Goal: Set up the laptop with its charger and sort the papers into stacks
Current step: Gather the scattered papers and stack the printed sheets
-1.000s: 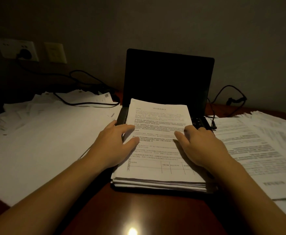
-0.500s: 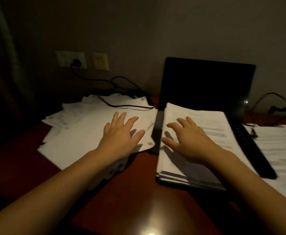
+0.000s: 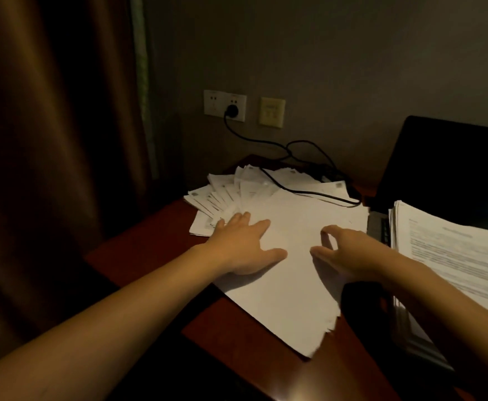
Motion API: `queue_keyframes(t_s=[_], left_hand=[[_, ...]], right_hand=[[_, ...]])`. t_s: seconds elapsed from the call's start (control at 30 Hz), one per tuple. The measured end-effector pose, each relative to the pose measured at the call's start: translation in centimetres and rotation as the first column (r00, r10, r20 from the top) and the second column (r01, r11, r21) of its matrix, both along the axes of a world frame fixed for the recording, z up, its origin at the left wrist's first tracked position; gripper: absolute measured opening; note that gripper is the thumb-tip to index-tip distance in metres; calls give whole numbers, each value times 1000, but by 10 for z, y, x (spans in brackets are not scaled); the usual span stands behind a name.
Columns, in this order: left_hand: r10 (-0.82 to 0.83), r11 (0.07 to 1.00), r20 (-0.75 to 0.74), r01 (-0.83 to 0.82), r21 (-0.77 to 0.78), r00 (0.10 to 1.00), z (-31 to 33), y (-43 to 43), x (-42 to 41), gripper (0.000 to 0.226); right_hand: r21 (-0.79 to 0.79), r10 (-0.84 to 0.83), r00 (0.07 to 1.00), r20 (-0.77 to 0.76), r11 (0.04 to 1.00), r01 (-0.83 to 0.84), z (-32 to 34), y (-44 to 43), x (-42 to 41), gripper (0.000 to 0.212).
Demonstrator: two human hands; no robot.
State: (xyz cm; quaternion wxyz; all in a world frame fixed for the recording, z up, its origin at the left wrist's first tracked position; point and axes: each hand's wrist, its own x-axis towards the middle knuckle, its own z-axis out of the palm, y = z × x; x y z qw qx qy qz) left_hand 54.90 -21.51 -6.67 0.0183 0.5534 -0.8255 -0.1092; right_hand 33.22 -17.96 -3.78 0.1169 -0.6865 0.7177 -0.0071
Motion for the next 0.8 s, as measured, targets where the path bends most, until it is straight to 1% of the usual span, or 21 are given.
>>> queue_keyframes(t_s=[0.1,0.13,0.17,0.2,0.23,0.27,0.3,0.33,0.37,0.43,0.53,0.6,0.63,0.67,0.73,0.77,0.8], left_hand=[[-43,995,7,44,-94,999,8,4,1,77],[-51,991,-11,49,-121,999,9,3,2,73],[-47,991,-67,38,-131,997,10,2,3,70],[-20,995,-172,2,-102,985,10,-1,4,65],[35,998,-309,-47,-33,951,12,-4,3,62],[117,993,-438,-98,66,892,16,-9,2,59],[207,976,-520,-140,165,829,20,-16,0,58],[286,953,-544,-176,246,789,25,-24,-3,58],[341,933,-534,-207,295,774,31,-30,-6,59],[398,907,-487,-253,337,777,40,-39,-9,58],[393,904,-458,-245,350,797,46,-41,-15,45],[387,910,-489,-238,340,782,43,-38,-17,31],[385,913,-518,-235,333,764,39,-39,-17,29],[383,917,-560,-231,325,734,35,-40,-14,29],[383,922,-659,-227,313,647,29,-40,-5,25],[387,922,-712,-227,314,586,27,-40,3,22],[394,919,-764,-226,323,511,25,-39,10,24]], right_hand=[[3,-20,999,50,1000,20,-4,-5,1,63],[5,-14,998,59,1000,14,-5,-6,1,66],[5,-5,998,65,1000,4,-5,-7,2,68],[9,1,998,69,1000,-1,-5,-8,3,69],[12,4,998,70,1000,-4,-5,-9,4,70],[17,3,998,67,1000,-4,-5,-9,5,70],[21,1,998,65,1000,-3,-5,-10,7,70],[24,-2,998,64,1000,0,-5,-10,8,70],[26,-5,998,69,1000,3,-4,-10,9,72],[27,-16,996,87,1000,14,-1,-11,9,74],[1,-74,986,146,997,75,5,-11,3,76],[-32,-118,968,223,991,128,6,-12,-3,79],[-57,-139,953,270,985,160,5,-13,-7,80],[-83,-165,934,317,976,200,4,-14,-10,81],[-128,-223,893,391,948,292,-1,-15,-15,85],[-145,-240,874,423,934,326,-3,-14,-16,87],[-164,-239,856,459,924,346,-5,-14,-15,90]])
